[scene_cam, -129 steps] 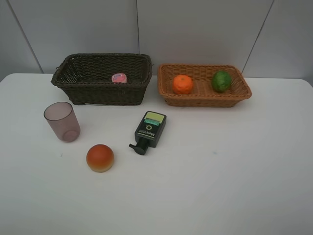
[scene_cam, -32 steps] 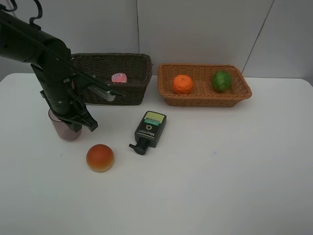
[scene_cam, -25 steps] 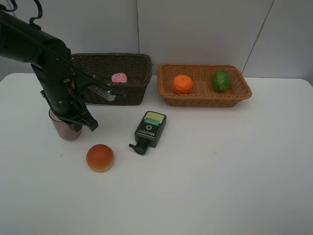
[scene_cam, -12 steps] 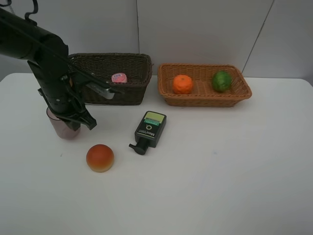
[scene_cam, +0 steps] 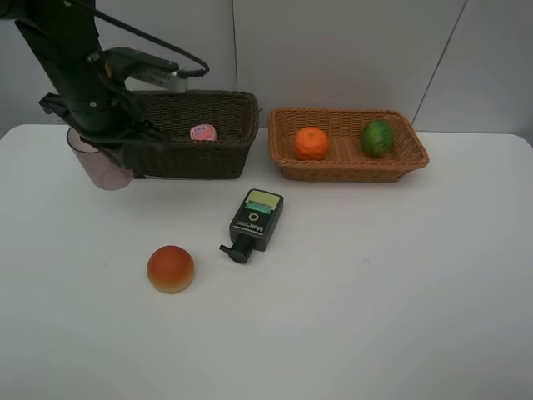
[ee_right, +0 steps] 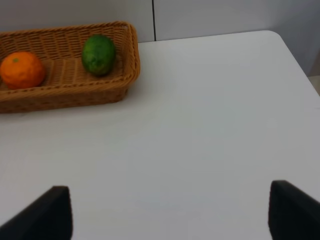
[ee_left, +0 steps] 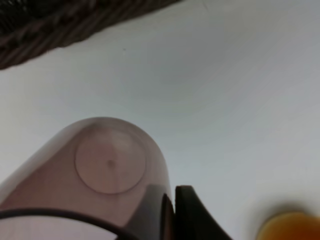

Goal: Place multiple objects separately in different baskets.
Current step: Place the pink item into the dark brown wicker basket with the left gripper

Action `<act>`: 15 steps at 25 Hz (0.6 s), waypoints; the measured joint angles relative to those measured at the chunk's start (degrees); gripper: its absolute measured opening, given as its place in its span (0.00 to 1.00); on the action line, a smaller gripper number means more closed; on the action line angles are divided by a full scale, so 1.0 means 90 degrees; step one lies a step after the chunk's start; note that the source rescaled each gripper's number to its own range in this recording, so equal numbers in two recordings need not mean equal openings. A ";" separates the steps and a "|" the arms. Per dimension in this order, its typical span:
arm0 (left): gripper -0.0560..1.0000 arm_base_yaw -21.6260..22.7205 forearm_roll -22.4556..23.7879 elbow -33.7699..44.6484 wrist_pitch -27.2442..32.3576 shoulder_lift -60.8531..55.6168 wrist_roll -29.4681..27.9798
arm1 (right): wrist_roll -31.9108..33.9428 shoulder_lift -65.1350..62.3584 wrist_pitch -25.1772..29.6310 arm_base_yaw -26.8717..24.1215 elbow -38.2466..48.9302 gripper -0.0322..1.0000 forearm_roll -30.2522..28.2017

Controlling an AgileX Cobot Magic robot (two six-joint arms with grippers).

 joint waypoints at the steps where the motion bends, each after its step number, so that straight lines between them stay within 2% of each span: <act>1: 0.05 0.0000 -0.0006 -0.0239 0.0113 0.0000 -0.0086 | 0.0000 0.0000 0.0000 0.0000 0.0000 0.67 0.0000; 11: 0.05 0.0279 -0.0162 -0.2012 0.0154 0.0467 -0.0335 | 0.0000 0.0000 0.0000 0.0000 0.0000 0.67 0.0000; 15: 0.05 0.0469 -0.0162 -0.2389 -0.0178 0.1047 -0.0335 | 0.0000 0.0000 0.0000 0.0000 0.0000 0.67 0.0000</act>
